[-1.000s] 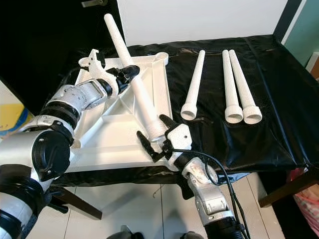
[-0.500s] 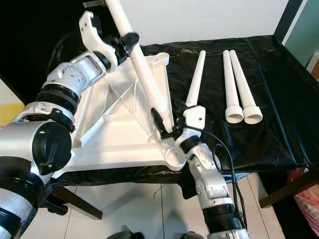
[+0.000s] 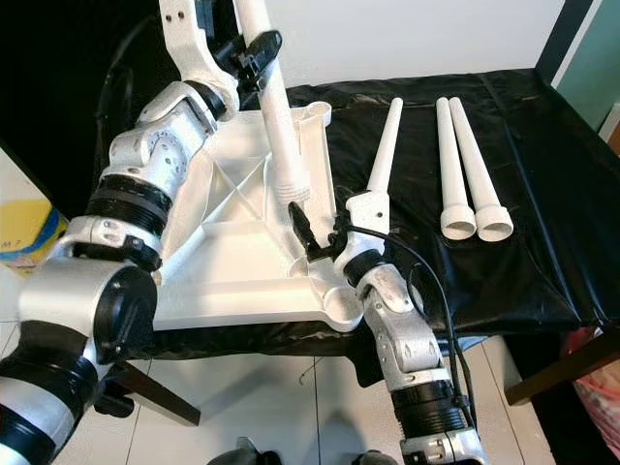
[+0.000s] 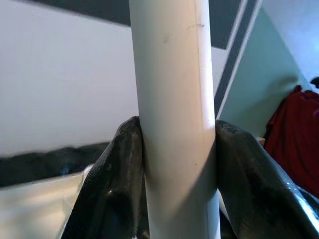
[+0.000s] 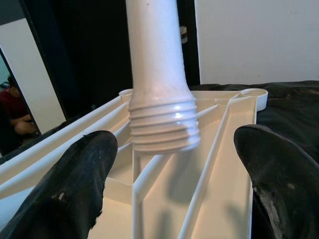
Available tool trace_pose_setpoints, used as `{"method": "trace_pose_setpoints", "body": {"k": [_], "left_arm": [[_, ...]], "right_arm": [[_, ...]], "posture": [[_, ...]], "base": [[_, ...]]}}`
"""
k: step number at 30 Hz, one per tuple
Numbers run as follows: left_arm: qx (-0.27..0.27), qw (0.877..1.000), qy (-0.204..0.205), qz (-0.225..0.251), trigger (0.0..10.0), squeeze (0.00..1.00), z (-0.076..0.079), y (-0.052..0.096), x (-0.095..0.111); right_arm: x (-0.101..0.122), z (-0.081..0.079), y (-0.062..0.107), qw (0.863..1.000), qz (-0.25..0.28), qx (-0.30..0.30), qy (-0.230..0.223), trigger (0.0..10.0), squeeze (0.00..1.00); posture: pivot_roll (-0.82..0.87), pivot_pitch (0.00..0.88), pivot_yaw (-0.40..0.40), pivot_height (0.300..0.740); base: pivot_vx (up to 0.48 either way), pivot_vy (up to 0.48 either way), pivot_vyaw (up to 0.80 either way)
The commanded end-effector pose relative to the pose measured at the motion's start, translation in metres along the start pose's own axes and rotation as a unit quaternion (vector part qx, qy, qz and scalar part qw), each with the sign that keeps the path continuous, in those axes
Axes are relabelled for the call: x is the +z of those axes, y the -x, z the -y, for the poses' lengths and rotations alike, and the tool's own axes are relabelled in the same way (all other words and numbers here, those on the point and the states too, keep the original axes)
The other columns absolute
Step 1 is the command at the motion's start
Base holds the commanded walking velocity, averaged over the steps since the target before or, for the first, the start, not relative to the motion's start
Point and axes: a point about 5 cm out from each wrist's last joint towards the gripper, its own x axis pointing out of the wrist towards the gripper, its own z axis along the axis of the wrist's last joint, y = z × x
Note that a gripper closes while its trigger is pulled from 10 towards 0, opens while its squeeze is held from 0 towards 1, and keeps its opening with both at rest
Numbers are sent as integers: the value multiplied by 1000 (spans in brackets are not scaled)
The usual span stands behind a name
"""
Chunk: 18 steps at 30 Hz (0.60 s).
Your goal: Building children table
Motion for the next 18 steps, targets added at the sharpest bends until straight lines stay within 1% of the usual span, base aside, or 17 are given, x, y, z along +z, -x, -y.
{"method": "trace_pose_setpoints", "body": {"k": [1,3,4,5,8,11,12,13,15,17,18], "left_arm": [[-38,999,-23,9,10000,0,12,-1,0],[-58,997,-42,10,10000,0,30,0,-6],[-58,997,-42,10,10000,0,30,0,-6],[-68,997,-47,10,10000,0,37,1,-9],[-73,996,-49,10,10000,0,42,1,-10],[-94,993,-63,11,10000,0,58,3,-15],[-94,993,-63,11,10000,0,58,3,-15],[-105,992,-66,11,10000,0,65,5,-17],[-105,992,-66,11,10000,0,65,5,-17],[-120,991,-62,12,10000,0,75,8,-20],[-120,991,-62,12,10000,0,75,8,-20]], "right_arm": [[6,-5,-5,1000,1,6,0,10000,0],[9,-6,-13,1000,-6,2,5,10000,0],[9,-6,-13,1000,-6,2,5,10000,0],[9,-6,-16,1000,-9,0,8,10000,0],[10,-6,-17,1000,-11,-1,10,10000,0],[12,-7,-23,1000,-14,-6,19,10000,0],[12,-7,-23,1000,-14,-6,19,10000,0],[12,-5,-26,999,-19,-14,21,10000,0],[12,-5,-26,999,-19,-14,21,10000,0],[12,-2,-31,999,-28,-30,24,10000,0],[12,-2,-31,999,-28,-30,24,10000,0]], "posture": [[-33,51,52,740],[-30,51,54,740],[-30,51,54,740],[-29,50,55,740],[-29,50,55,740],[-25,54,54,740],[-25,54,54,740],[-24,55,54,740],[-24,55,54,740],[-20,56,52,740],[-20,56,52,740]], "base": [[0,0,0],[0,0,0],[0,0,0],[0,0,0],[0,0,0],[0,0,0],[0,0,0],[0,0,0],[0,0,0],[0,0,0],[0,0,0]]}}
